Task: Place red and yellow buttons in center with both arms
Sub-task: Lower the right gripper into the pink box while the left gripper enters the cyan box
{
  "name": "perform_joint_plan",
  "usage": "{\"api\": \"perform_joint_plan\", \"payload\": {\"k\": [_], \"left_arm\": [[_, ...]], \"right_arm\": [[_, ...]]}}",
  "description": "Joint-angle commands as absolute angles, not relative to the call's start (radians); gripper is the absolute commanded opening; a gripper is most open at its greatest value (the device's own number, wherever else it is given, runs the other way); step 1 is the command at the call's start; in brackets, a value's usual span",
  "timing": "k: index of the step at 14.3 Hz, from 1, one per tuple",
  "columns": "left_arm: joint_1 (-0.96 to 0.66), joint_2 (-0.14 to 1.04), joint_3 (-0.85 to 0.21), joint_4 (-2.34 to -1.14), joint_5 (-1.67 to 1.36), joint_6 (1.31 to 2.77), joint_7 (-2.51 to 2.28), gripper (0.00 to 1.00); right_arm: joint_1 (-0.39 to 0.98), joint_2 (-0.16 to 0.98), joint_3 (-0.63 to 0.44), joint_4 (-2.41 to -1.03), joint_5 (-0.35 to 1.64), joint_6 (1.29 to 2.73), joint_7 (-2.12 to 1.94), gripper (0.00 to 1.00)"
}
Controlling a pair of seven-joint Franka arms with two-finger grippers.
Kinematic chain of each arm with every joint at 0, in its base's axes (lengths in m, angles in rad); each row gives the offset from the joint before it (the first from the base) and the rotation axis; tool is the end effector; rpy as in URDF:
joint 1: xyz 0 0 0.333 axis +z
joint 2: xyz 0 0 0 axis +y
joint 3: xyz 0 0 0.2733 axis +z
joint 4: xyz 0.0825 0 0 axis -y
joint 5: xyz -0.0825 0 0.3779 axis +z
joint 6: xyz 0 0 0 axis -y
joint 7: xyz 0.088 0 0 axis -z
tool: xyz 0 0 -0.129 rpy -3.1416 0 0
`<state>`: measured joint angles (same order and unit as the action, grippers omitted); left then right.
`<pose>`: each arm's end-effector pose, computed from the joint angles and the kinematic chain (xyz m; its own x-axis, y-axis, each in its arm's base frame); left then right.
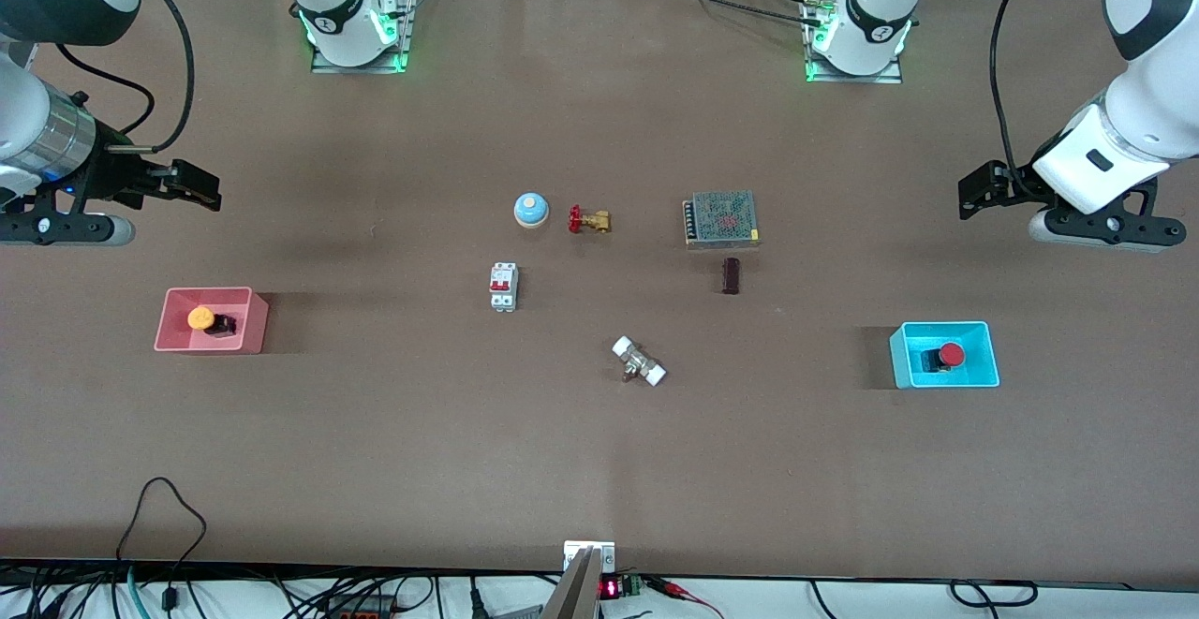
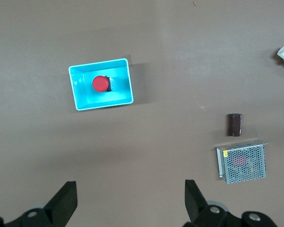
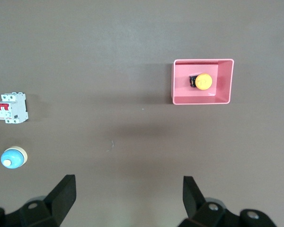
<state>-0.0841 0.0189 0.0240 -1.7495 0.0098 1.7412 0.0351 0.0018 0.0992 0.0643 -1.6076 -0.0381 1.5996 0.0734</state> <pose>0.5579 -0.0325 0.4801 0.9949 -0.0967 -0.0275 -0.0970 -0.9952 -0.0091 0.5676 0.0316 0.4898 0.9945 -0.0062 -0.1042 -0.0021 -0.9992 0.0391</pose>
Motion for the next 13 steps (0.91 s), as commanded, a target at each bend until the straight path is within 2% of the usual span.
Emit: {"api": "perform_joint_plan", "payload": {"k": [1,7,11,13], "left_arm": [[-0.084,0.012,0.023,-1.74,0.031,1.723,0.051,1.0],[-0.083,0.028,0.023,-1.718,0.029,1.723,0.048,1.0],[-0.08,0.176,0.031,-1.573,0.012,1.672,0.043,1.0],[-0.075,0.261,0.035,-1.523,0.011,1.67,0.051,1.0]], "right_arm": [[-0.006,0.11,0.066,-1.583,-0.018,1.578,0.075,1.0],[-0.018,0.133,0.067,-1.603,-0.026,1.605,0.004,1.0],[-0.038,0.135,0.063,-1.663,-0.067,1.612,-0.045,1.0],[-0.07,0.164,0.063,-1.68,-0.069,1.667,-0.054,1.0]]}}
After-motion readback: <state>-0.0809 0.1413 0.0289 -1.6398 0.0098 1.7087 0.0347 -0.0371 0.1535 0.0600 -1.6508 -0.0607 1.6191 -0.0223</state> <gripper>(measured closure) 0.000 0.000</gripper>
